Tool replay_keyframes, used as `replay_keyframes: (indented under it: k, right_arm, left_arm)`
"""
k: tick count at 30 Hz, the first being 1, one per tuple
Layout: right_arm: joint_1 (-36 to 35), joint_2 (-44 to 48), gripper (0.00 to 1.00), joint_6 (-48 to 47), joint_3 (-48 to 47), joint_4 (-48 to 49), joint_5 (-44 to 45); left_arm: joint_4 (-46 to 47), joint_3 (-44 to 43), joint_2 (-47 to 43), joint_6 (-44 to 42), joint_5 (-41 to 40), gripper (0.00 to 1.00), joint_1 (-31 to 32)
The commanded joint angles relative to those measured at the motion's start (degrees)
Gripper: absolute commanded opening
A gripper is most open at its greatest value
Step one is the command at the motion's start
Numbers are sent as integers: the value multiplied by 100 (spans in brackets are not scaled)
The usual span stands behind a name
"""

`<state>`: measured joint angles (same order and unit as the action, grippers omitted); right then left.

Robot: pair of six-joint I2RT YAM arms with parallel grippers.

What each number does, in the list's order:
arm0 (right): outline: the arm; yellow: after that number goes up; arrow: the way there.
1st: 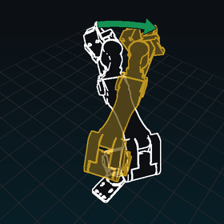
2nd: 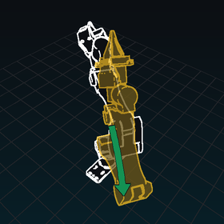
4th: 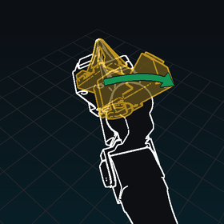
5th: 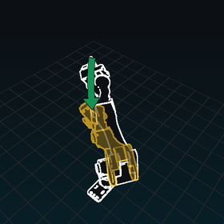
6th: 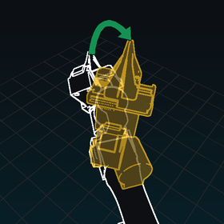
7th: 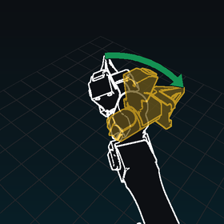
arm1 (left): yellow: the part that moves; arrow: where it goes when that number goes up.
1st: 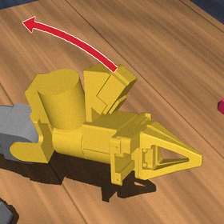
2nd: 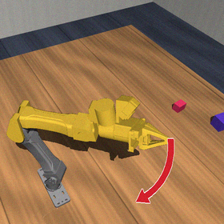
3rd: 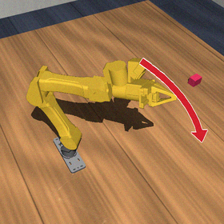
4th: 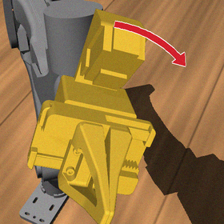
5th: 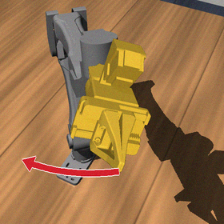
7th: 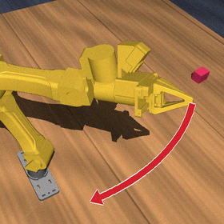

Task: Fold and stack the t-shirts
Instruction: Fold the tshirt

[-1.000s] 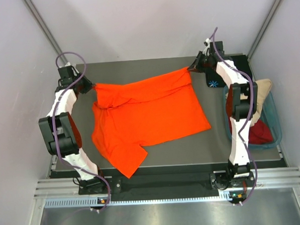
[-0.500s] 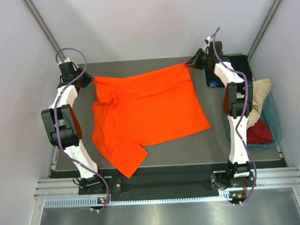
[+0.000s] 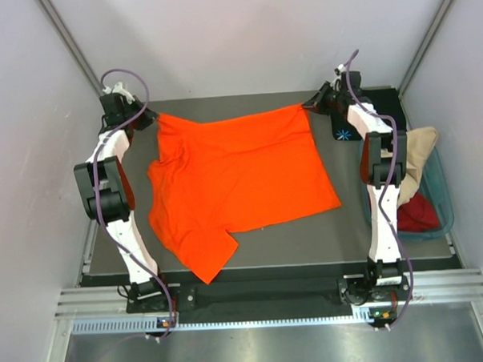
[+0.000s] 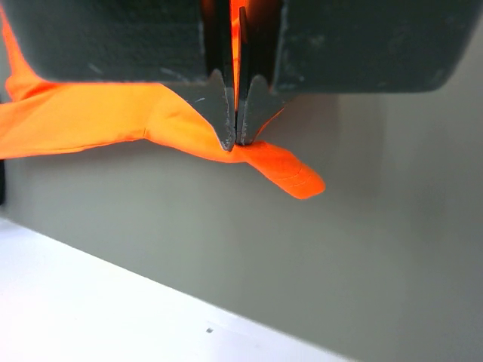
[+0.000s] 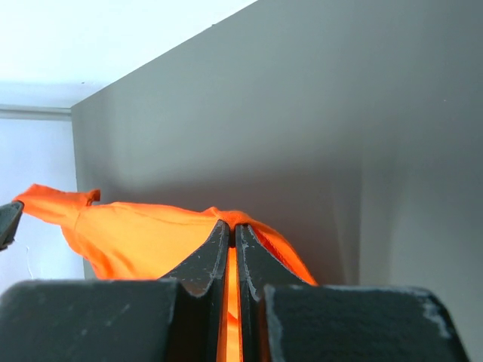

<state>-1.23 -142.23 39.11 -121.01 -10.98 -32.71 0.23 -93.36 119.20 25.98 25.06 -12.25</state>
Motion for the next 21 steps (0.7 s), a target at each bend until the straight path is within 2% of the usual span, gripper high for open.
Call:
replay_keyframes:
  k: [1, 10, 21]
  right_arm:
    - [80, -85, 0, 9, -335, 413, -34]
    - [80, -182, 0, -9, -344, 395, 63]
    - [290, -454, 0, 44, -677, 430, 177]
  left_arm:
    - [285, -576, 191, -654, 227, 0, 39]
    - [-155, -1588, 1062, -1016, 728, 0, 188]
    - [-427, -1913, 1308, -1130, 96, 0, 232]
